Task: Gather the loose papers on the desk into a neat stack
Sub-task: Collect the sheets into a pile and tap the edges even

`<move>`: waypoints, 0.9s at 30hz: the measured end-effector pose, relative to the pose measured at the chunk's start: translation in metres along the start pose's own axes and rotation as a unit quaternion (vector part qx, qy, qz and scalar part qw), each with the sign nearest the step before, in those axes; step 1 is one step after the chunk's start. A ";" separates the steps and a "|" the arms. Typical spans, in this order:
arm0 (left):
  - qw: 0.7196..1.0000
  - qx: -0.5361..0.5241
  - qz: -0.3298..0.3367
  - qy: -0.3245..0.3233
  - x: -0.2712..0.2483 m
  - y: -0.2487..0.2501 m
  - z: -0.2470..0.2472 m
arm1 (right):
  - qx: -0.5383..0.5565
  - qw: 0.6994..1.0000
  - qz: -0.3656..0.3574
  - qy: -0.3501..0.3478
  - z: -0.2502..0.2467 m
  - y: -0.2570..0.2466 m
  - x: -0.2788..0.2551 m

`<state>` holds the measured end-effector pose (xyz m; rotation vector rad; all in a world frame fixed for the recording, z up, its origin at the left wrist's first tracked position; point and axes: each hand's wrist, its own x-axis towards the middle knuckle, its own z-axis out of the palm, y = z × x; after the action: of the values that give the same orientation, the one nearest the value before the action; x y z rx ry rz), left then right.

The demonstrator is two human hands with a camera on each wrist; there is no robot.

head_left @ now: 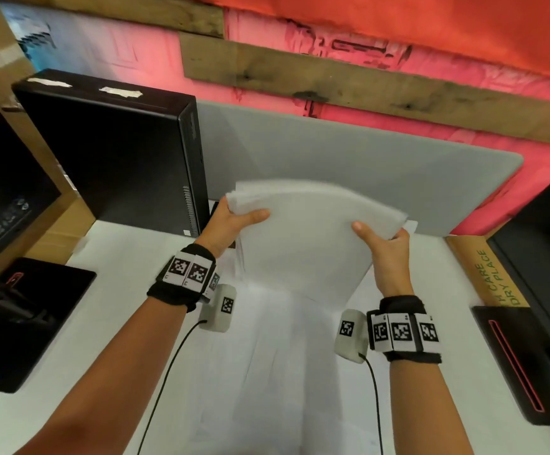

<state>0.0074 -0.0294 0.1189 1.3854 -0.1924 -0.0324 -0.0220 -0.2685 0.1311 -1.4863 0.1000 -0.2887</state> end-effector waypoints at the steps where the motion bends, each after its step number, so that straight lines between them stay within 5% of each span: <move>1: 1.000 0.009 0.003 -0.008 0.001 0.000 -0.002 | -0.002 1.000 0.003 0.003 -0.002 0.001 0.000; 4: 1.000 0.010 0.029 -0.001 0.001 0.012 0.002 | 0.015 1.000 0.010 0.023 -0.004 -0.001 0.005; 10: 0.978 0.051 0.116 0.166 0.013 0.020 0.035 | 0.063 0.993 0.048 0.086 0.008 -0.006 0.012; 13: 0.972 0.048 0.106 0.204 0.015 0.018 0.044 | 0.067 0.994 0.033 0.083 0.009 -0.014 0.010; 18: 0.987 0.013 0.115 0.113 0.014 0.006 0.026 | -0.009 0.999 -0.007 -0.035 -0.011 -0.003 0.011; 23: 0.990 0.088 -0.107 0.008 -0.003 -0.045 0.005 | -0.118 0.981 0.144 -0.054 -0.026 0.063 0.001; 27: 0.984 0.063 -0.153 0.070 -0.005 -0.070 0.001 | -0.104 0.986 0.132 -0.018 -0.013 0.065 -0.007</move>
<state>0.0090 -0.0430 0.0502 1.5265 0.1403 -0.1799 -0.0232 -0.2758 0.0651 -1.6631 0.3039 -0.0376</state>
